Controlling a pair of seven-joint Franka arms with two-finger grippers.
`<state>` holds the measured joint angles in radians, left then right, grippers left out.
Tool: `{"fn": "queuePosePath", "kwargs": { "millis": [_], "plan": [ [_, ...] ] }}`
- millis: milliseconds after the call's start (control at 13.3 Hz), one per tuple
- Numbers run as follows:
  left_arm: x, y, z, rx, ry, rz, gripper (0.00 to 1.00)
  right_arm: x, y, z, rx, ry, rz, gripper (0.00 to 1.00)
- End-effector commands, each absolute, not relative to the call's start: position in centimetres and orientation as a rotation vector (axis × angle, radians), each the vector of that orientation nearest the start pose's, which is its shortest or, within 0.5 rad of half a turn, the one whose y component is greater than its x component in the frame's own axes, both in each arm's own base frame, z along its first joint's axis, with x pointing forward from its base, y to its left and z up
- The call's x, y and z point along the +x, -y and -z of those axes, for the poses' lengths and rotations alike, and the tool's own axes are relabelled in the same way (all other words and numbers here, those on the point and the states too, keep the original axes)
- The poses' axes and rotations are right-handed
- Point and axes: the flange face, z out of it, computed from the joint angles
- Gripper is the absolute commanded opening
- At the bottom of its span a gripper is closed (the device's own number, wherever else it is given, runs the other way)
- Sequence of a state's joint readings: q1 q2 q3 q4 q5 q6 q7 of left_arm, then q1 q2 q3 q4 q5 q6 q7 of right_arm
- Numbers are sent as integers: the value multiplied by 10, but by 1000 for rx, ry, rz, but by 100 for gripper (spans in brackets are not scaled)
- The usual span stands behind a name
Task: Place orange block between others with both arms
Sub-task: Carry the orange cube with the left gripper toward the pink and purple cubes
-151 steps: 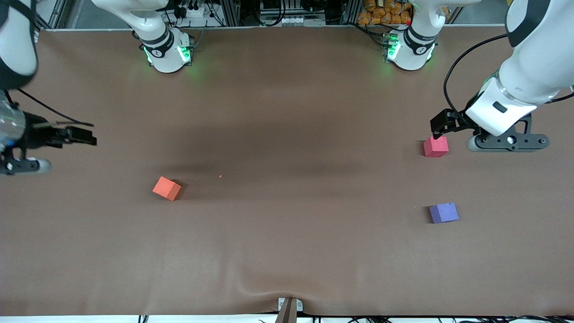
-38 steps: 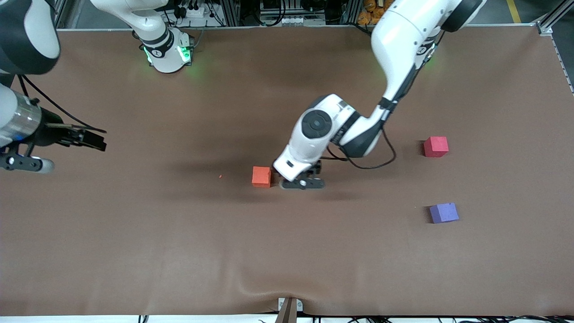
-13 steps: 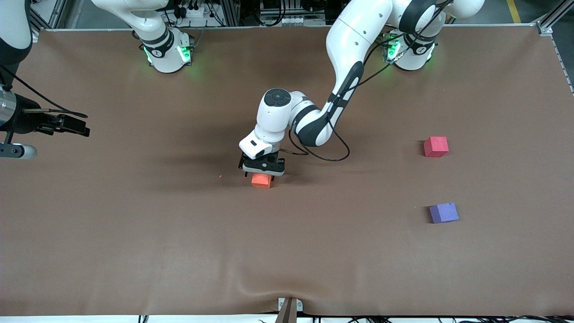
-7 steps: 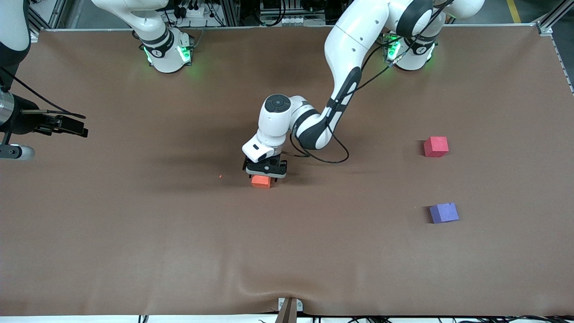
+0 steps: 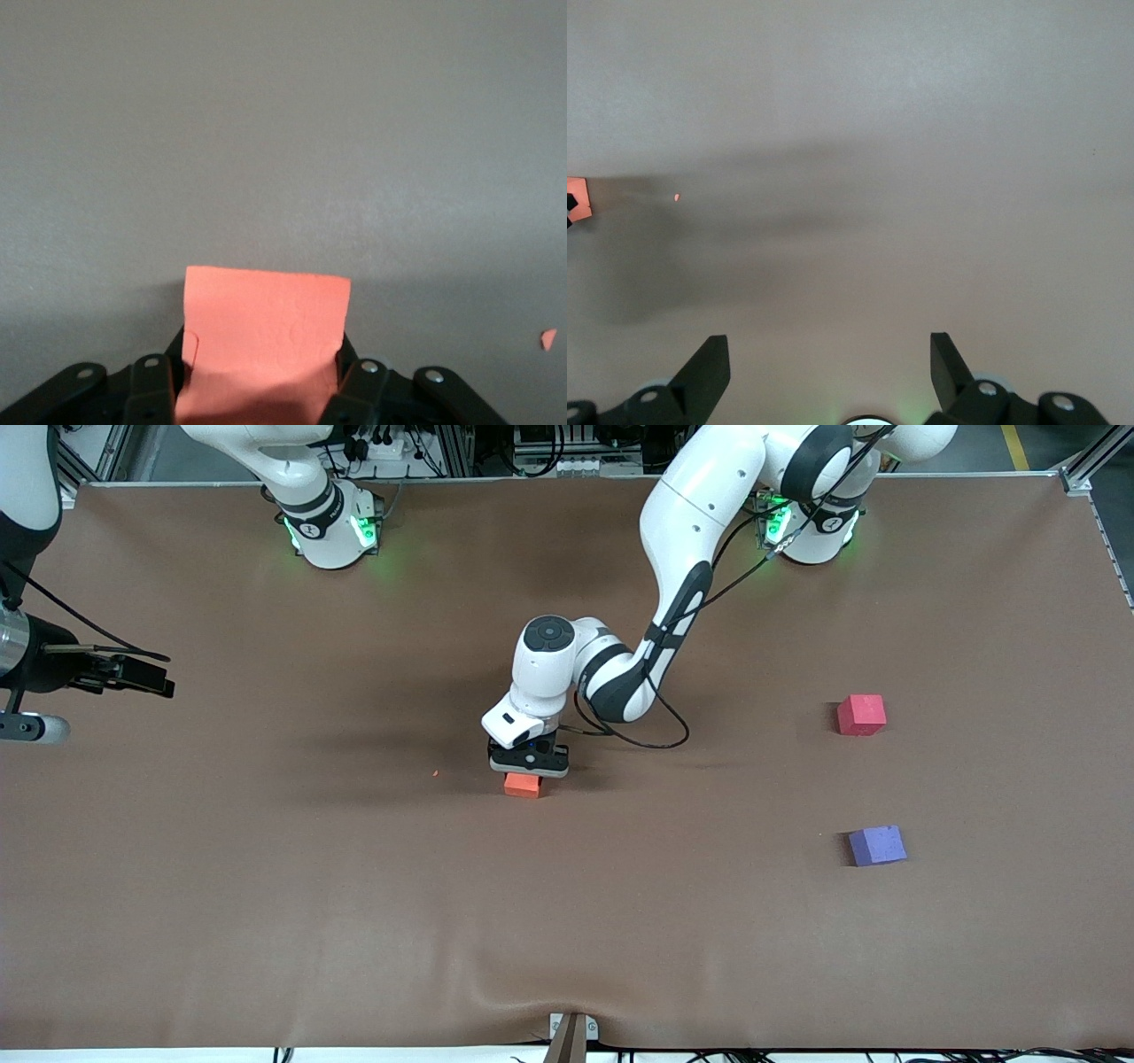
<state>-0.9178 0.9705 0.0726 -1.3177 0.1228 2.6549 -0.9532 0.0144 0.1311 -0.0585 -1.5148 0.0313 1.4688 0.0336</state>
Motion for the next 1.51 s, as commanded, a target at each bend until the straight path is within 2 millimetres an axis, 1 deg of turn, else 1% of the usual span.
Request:
{"fn": "queuePosePath", "kwargs": {
  "millis": [0, 75, 151, 301, 376, 452, 527, 602, 677, 828, 903, 978, 1054, 1129, 1204, 1280, 1430],
  "plan": [
    [526, 566, -230, -3263, 86, 561, 0, 578, 24, -568, -3118, -120, -273, 100],
    [537, 554, -248, -3238, 132, 537, 0, 579, 24, -567, -3118, -120, -276, 100],
    [555, 533, -266, -3206, 195, 508, 0, 580, 24, -566, -3118, -120, -276, 100],
    [599, 474, -303, -3142, 347, 472, 0, 581, 24, -565, -3112, -119, -277, 100],
    [623, 436, -316, -3111, 432, 455, 0, 581, 24, -565, -3110, -119, -277, 100],
    [641, 403, -321, -3085, 506, 436, 0, 581, 23, -565, -3112, -117, -275, 100],
    [650, 376, -321, -3063, 546, 414, 0, 581, 22, -565, -3118, -110, -276, 100],
    [660, 339, -324, -3041, 579, 394, 0, 582, 20, -564, -3119, -105, -278, 100],
    [664, 305, -323, -3022, 574, 365, 0, 581, 19, -564, -3119, -103, -280, 100],
    [668, 234, -320, -2981, 489, 308, 0, 584, 10, -559, -3120, -86, -290, 100],
    [666, 199, -314, -2960, 437, 269, 0, 585, 8, -560, -3121, -79, -283, 100],
    [660, 174, -307, -2948, 378, 230, 0, 585, 6, -559, -3120, -72, -281, 100],
    [653, 149, -303, -2937, 357, 197, 0, 585, 7, -559, -3115, -60, -283, 100],
    [643, 123, -302, -2934, 350, 171, 0, 586, 6, -558, -3115, -58, -285, 100],
    [631, 102, -301, -2945, 310, 180, 0, 587, 5, -554, -3114, -55, -294, 100],
    [615, 78, -297, -2962, 270, 194, 0, 587, 6, -553, -3116, -58, -297, 100],
    [582, 46, -278, -2987, 185, 195, 0, 588, 2, -552, -3116, -53, -300, 100]
  ]
}}
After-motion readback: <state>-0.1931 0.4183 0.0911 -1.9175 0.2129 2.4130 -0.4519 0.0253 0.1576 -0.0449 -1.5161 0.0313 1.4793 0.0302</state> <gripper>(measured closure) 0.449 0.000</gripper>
